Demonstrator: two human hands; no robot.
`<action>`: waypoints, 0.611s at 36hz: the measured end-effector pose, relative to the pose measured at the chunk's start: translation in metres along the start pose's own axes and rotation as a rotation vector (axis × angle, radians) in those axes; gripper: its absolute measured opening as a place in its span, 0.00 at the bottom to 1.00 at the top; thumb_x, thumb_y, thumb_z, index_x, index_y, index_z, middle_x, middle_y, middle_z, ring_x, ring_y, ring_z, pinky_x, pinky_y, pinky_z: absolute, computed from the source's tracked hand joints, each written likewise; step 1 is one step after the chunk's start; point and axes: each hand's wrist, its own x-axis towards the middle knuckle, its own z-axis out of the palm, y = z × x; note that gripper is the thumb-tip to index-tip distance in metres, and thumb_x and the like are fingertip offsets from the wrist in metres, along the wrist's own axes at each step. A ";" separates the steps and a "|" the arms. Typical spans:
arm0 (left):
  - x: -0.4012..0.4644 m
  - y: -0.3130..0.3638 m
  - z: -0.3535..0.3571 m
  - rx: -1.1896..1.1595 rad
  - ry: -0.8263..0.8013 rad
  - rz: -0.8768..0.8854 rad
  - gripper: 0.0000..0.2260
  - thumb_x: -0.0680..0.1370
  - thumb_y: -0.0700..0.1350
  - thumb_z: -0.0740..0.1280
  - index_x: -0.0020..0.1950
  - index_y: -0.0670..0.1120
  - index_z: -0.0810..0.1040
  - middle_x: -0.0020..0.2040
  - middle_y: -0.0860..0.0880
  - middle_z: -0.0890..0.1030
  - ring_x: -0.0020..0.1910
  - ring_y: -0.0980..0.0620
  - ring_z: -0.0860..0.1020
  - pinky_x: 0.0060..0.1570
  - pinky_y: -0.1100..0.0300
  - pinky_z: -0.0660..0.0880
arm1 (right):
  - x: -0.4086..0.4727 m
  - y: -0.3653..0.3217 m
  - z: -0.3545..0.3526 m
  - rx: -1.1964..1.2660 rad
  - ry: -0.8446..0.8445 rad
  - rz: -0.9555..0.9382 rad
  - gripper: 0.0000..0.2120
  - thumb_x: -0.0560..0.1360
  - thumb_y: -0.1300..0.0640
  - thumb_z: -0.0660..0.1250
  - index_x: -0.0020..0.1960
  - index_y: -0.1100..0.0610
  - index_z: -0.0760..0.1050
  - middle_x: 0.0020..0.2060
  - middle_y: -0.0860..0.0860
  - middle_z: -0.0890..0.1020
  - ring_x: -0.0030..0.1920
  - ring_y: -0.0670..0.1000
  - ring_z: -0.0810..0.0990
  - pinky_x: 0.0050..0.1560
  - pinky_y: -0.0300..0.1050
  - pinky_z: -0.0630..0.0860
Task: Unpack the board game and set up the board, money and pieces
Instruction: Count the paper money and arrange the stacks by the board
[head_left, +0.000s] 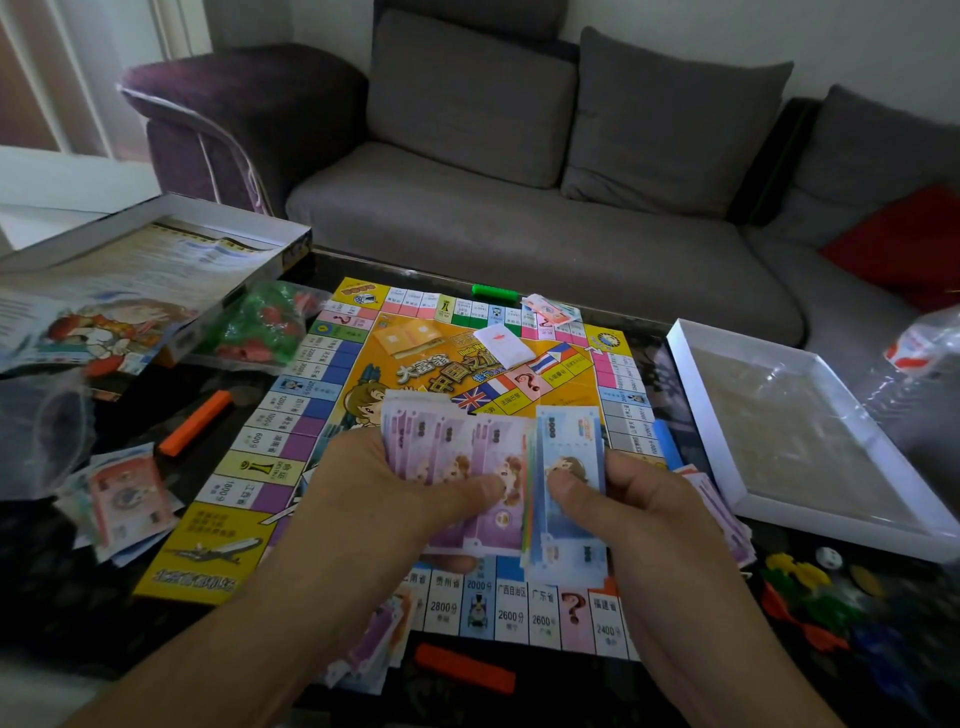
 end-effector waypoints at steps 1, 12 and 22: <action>0.000 0.000 0.000 0.003 0.002 0.000 0.08 0.71 0.37 0.79 0.48 0.43 0.87 0.41 0.43 0.88 0.38 0.41 0.88 0.37 0.45 0.85 | 0.000 0.000 0.000 -0.001 0.002 0.000 0.13 0.82 0.56 0.69 0.48 0.41 0.88 0.47 0.51 0.89 0.47 0.58 0.89 0.54 0.65 0.84; 0.001 -0.003 0.000 -0.016 -0.107 -0.020 0.07 0.75 0.42 0.76 0.52 0.47 0.88 0.45 0.45 0.89 0.42 0.44 0.88 0.39 0.49 0.86 | -0.002 -0.002 -0.001 -0.028 0.047 -0.018 0.15 0.82 0.56 0.69 0.45 0.37 0.87 0.45 0.50 0.89 0.45 0.56 0.89 0.51 0.65 0.85; 0.002 -0.003 0.000 -0.092 -0.185 -0.115 0.08 0.81 0.39 0.69 0.58 0.44 0.85 0.51 0.43 0.88 0.47 0.39 0.88 0.50 0.40 0.83 | -0.003 -0.002 -0.002 -0.100 0.047 -0.027 0.16 0.82 0.55 0.69 0.42 0.37 0.87 0.43 0.47 0.89 0.43 0.52 0.89 0.51 0.61 0.86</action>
